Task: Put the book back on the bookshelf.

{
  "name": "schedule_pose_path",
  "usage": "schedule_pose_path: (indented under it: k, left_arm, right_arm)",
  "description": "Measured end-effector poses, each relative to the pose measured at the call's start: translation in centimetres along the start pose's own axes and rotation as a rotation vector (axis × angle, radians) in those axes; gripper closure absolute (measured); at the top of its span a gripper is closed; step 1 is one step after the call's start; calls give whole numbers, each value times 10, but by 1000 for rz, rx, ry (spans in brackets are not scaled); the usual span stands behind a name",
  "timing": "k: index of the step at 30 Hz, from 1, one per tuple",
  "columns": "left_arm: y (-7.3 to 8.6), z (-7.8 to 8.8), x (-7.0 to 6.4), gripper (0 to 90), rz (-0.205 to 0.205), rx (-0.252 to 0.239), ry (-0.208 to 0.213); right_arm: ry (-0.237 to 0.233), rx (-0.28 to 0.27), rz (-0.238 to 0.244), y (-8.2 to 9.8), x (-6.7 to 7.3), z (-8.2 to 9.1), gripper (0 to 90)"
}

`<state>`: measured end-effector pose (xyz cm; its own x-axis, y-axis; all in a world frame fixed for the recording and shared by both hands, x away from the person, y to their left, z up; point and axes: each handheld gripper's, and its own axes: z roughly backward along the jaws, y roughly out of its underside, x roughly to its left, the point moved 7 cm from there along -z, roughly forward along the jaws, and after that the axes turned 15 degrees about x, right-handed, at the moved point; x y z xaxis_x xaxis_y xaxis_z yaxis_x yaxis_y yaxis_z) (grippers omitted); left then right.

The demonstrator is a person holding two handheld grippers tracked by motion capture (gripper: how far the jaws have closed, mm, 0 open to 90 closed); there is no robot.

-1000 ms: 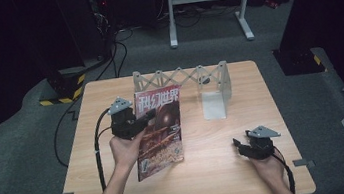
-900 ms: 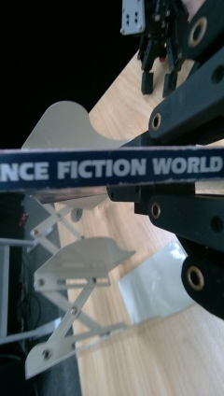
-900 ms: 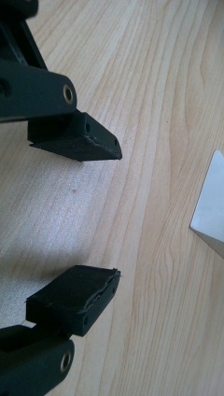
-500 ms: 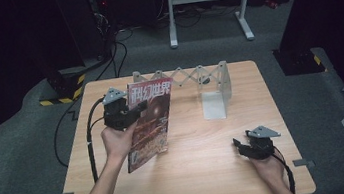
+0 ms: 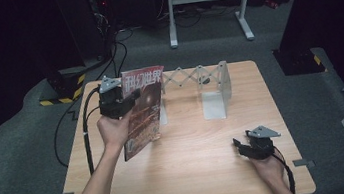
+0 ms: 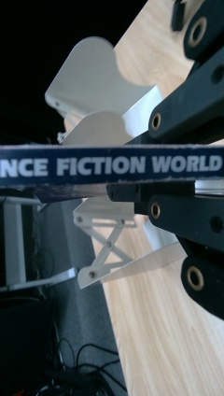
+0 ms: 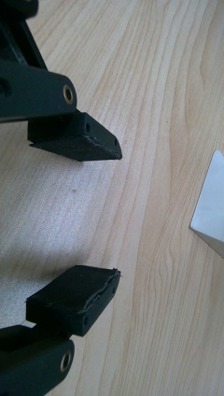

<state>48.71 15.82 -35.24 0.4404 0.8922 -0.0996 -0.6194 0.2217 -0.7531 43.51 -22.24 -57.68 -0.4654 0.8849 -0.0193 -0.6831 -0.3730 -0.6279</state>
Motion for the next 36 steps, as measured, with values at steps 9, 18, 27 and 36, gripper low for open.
schedule_pose_path:
  k: [9, 18, 27, 36]
  left_arm:
    - [-12, -15, 12, 839, 47, -52, -22]
    - [-18, -31, 19, 839, 60, -77, -43]
    - [-25, -49, 17, 839, 63, -108, -38]
    - [-25, -62, 15, 839, 71, -139, -40]
  right_arm:
    - [0, -1, 0, 0, 0, 0, 361]
    - [0, 0, 0, 0, 0, 0, 361]
    - [0, 0, -1, 0, 0, 0, 361]
    - [1, -1, 0, 0, 0, 0, 361]
